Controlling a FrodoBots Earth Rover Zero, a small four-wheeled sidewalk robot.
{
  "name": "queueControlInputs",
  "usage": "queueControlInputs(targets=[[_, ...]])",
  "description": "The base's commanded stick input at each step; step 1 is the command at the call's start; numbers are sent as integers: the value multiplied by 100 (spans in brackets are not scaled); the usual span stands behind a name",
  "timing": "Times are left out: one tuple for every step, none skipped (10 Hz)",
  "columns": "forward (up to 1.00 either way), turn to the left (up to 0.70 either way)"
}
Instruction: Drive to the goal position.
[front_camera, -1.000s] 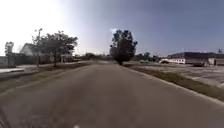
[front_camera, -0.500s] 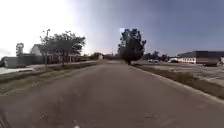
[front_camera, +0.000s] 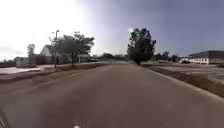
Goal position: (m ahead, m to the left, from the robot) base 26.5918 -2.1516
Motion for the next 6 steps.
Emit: queueControlInputs(targets=[[100,-6],[100,-6],[100,-7],[100,-7],[100,-7],[100,-7]])
